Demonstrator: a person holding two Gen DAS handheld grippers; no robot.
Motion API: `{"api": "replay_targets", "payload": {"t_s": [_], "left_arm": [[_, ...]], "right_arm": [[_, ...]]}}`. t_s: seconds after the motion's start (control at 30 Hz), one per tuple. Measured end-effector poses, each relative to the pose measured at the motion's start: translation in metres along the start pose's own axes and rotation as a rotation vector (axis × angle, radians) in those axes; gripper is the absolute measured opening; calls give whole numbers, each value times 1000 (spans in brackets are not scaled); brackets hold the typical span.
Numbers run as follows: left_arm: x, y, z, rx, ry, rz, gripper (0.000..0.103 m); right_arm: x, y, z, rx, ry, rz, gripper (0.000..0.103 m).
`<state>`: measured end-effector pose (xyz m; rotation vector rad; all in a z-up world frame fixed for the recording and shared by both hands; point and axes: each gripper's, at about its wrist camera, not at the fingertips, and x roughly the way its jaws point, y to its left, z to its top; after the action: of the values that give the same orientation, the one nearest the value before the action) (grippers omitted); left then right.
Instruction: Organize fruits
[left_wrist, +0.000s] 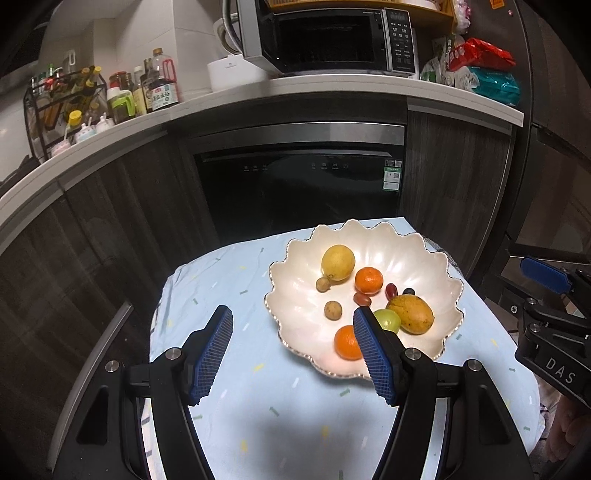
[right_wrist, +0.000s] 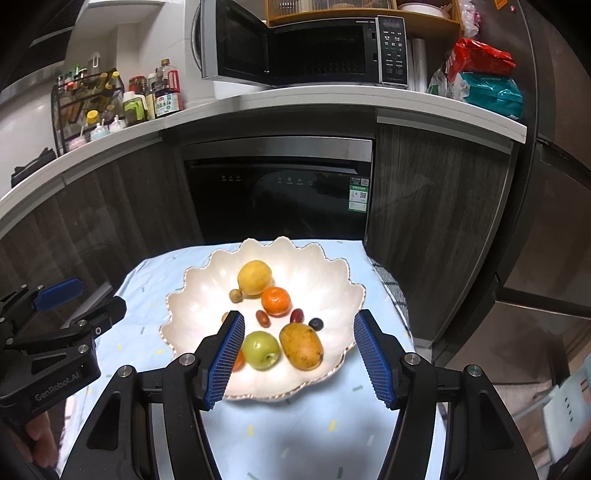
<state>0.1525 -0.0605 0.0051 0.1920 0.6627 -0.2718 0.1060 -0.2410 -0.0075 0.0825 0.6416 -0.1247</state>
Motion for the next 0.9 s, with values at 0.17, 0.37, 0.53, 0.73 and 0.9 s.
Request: {"api": "replay_targets", "payload": {"t_s": [0.17,0.37,0.53,0.73,0.9], "left_arm": [[-20,5,-12,-20,-9,16,67],[-39,11,-28,-30,-9,43,67],[-49,13,-41,-42,-8,51,67],[-57,11,-54,-56,-4,57,67],[-61,11,-59,-58,-9,66,67]], "right_arm": [[-17,6,-11,0,-8,11,63],[-32,12,-24,-5,-16,17,63],[-41,14,-33,-8,-18,22,63],[-51,13,-41,-8,-22,18,63],[-56,12,-48,-9,-35,11,63]]}}
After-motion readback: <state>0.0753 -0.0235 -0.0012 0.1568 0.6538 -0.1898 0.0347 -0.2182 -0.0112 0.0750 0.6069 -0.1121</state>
